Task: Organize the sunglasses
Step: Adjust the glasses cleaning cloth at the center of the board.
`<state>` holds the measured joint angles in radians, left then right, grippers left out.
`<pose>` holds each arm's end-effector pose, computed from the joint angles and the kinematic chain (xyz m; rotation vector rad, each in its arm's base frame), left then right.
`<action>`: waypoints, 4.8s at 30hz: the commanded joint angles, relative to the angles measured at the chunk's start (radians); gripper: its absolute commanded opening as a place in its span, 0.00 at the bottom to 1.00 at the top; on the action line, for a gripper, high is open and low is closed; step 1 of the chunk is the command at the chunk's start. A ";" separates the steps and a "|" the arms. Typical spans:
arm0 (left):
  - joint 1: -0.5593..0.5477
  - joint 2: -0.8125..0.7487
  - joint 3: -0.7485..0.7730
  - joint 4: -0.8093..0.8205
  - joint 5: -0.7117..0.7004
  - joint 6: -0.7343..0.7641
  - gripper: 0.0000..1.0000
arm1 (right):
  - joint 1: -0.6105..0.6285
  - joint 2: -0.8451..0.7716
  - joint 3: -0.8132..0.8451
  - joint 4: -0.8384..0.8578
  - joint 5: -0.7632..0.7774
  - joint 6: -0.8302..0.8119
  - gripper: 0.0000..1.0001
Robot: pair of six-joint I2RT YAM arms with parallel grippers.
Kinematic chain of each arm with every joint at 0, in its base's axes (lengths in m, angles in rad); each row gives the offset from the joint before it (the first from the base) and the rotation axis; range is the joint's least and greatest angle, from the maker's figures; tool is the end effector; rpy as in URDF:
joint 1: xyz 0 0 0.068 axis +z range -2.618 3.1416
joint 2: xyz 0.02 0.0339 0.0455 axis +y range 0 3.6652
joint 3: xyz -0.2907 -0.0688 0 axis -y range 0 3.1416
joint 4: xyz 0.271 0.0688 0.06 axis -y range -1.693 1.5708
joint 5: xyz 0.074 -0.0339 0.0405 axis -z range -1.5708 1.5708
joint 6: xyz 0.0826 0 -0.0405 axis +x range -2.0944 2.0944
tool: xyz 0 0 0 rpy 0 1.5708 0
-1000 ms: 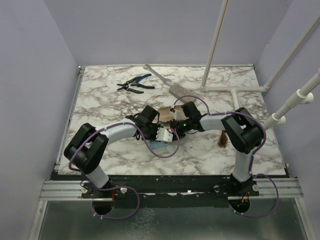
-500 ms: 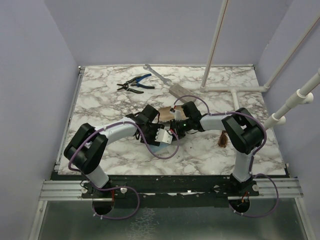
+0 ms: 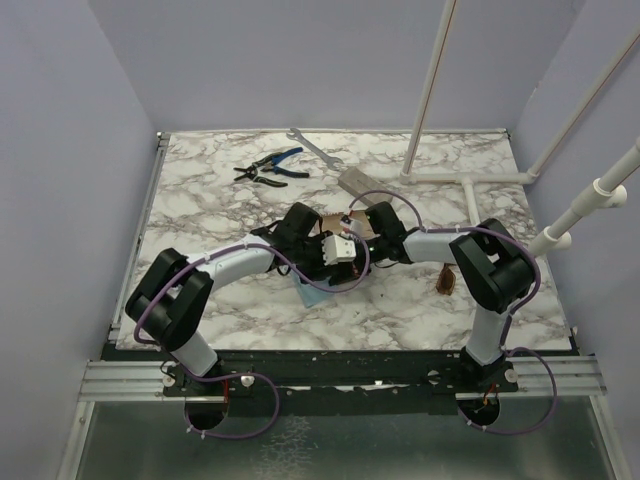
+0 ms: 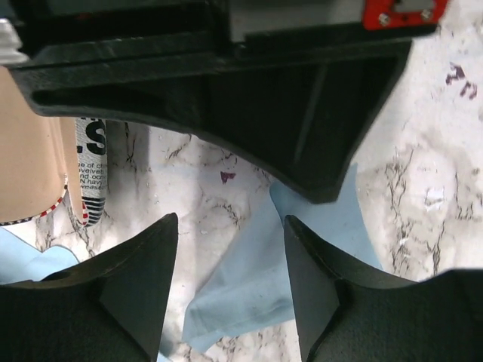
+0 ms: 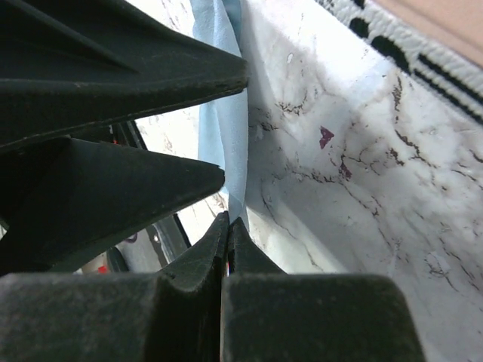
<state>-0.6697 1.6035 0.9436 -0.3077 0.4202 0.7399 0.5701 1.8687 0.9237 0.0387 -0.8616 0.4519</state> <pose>0.2654 -0.2531 0.1623 1.7336 1.7841 -0.5019 0.2957 0.2641 0.1063 -0.5633 2.5627 1.4762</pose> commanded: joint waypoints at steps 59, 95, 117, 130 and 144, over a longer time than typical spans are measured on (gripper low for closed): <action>0.043 -0.179 0.064 -0.102 -0.225 -0.010 0.00 | -0.011 -0.101 0.164 -0.204 0.166 -0.164 0.00; 0.036 -0.506 -0.374 -0.317 -0.091 0.122 0.00 | 0.287 -0.033 0.141 -0.250 0.154 -0.251 0.00; 0.094 -0.514 -0.093 -0.118 -0.363 -0.060 0.00 | 0.120 -0.042 0.486 -0.478 0.428 -0.375 0.01; 0.093 -0.474 -0.100 -0.015 -0.311 0.016 0.00 | 0.120 -0.087 0.498 -0.515 0.371 -0.589 0.00; 0.065 -0.385 0.209 -0.435 -0.455 -0.519 0.00 | 0.137 -0.454 -0.262 0.678 0.271 -0.563 0.52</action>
<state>-0.5938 1.1751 1.0595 -0.5766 0.0288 0.4267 0.6891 1.4322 0.7780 0.2119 -0.5632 -0.0978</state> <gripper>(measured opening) 0.004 0.504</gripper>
